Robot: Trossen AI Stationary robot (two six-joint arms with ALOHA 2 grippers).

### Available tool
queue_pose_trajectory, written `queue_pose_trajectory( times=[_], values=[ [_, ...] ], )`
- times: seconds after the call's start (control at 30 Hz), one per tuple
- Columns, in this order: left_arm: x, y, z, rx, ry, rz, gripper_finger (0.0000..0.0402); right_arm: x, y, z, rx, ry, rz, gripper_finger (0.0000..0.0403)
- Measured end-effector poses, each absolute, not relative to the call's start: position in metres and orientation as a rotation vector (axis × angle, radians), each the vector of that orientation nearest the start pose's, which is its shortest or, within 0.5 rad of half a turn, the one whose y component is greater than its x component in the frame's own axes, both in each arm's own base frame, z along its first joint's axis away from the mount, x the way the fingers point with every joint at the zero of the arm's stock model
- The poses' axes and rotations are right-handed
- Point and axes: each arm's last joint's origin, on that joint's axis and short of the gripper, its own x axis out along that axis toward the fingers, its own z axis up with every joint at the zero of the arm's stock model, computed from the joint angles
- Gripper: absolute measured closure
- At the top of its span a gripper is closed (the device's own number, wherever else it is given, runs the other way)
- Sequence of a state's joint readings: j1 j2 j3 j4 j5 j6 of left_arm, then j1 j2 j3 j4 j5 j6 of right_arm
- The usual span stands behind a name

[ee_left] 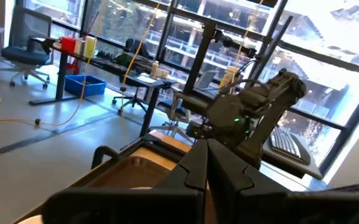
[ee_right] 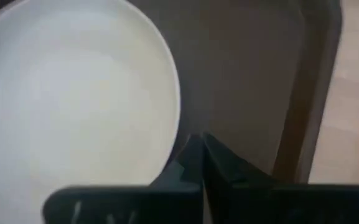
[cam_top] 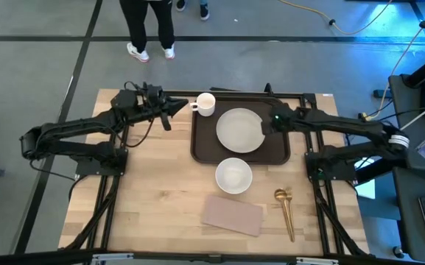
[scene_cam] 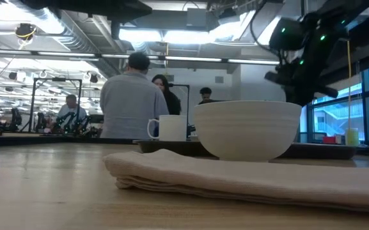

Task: Set up tray
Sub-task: Put the gray plate to the bottom right of the white mug on the black serving tray

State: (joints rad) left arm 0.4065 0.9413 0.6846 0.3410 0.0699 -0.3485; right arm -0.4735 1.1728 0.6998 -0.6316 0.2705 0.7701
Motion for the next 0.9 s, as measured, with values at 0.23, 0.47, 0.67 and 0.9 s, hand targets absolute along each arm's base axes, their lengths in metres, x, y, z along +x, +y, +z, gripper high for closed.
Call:
queue_pose_trajectory(
  times=[0.23,0.47,0.67,0.9],
  values=[
    [0.196,0.082,0.321,-0.311,-0.138,0.32,0.0397,0.194,-0.125,0.178,0.742,0.863,-1.075,0.0401],
    [0.196,0.082,0.321,-0.287,-0.134,0.322,0.0396,0.201,-0.142,0.156,0.74,0.903,-1.093,0.0401],
    [0.197,0.083,0.321,-0.285,-0.133,0.322,0.0399,0.206,-0.148,0.143,0.764,0.927,-1.065,0.0401],
    [0.197,0.083,0.321,-0.278,-0.131,0.323,0.0394,0.212,-0.147,0.141,0.793,0.906,-0.987,0.0401]
  ],
)
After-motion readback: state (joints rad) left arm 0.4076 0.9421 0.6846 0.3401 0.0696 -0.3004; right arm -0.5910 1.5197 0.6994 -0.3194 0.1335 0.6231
